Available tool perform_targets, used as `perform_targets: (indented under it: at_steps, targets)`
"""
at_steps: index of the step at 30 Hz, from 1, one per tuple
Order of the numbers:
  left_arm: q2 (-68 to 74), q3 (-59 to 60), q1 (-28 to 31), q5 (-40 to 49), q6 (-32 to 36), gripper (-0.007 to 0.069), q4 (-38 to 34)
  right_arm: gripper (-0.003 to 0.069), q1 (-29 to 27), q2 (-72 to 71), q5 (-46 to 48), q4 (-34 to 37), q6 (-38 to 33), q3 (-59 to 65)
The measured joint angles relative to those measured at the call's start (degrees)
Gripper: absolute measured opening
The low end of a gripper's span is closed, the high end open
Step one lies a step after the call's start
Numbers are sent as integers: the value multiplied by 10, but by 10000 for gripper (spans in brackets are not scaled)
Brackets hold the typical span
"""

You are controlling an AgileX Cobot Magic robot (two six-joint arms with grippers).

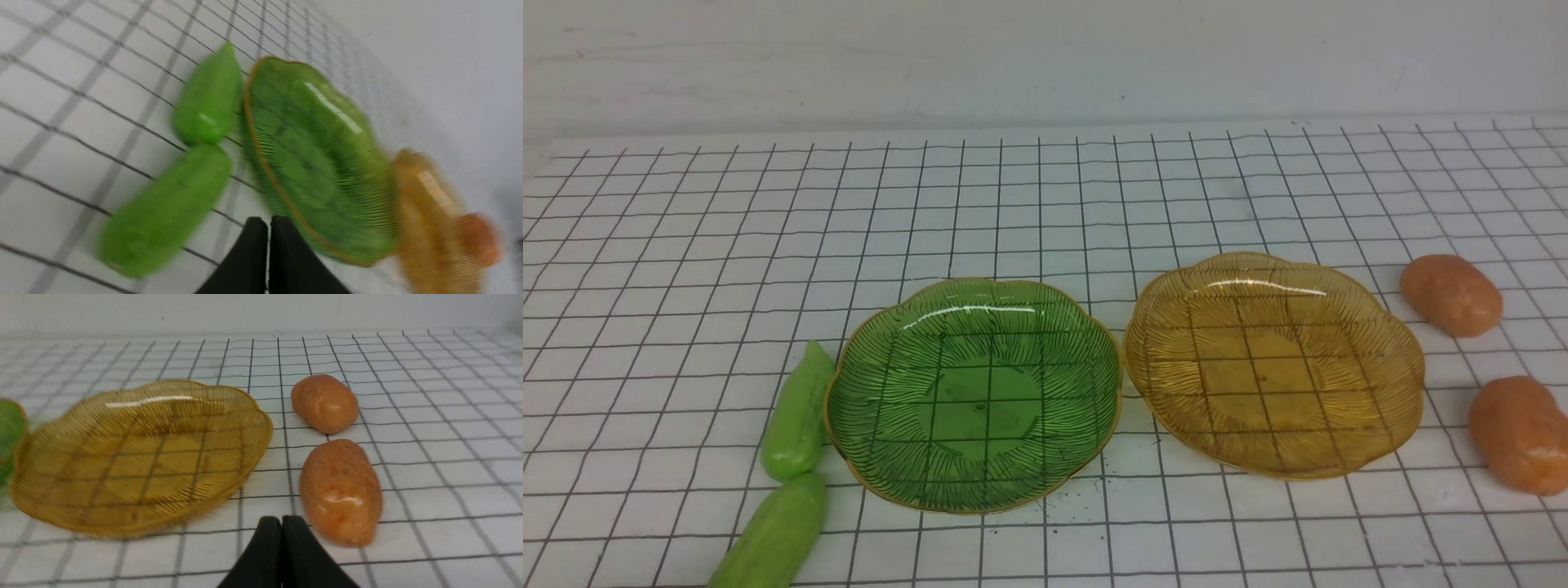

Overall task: Put different types of vegetables on the plate.
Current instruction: 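Put the potato onto the plate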

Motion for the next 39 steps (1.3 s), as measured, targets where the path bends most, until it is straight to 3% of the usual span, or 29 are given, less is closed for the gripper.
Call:
perform_targets:
  at_steps: [3,9,13,16,21,27,30,35,39]
  targets:
    - [0,0,0,-2,-18,-8,-77,-15,0,0,-14,99,55,2]
    - [0,1,0,-3,-3,-8,-115,-15,0,0,-39,290,128,3]
    - [0,1,0,-3,25,-8,-159,-15,0,0,-61,332,130,3]
    - [0,-28,0,-4,116,-8,-194,-15,0,0,-94,352,131,3]
    - [35,-97,0,15,178,-8,-196,-15,0,0,-114,367,104,-5]
    - [186,-209,0,130,242,-8,-119,-14,0,13,-146,323,-64,-114]
    - [340,-291,0,260,254,-8,-8,-12,0,97,-52,316,-119,-183]
    - [495,-358,0,362,259,-8,119,-10,0,278,144,278,-78,-233]
    - [577,-375,0,375,259,-7,157,-8,0,386,156,198,0,-258]
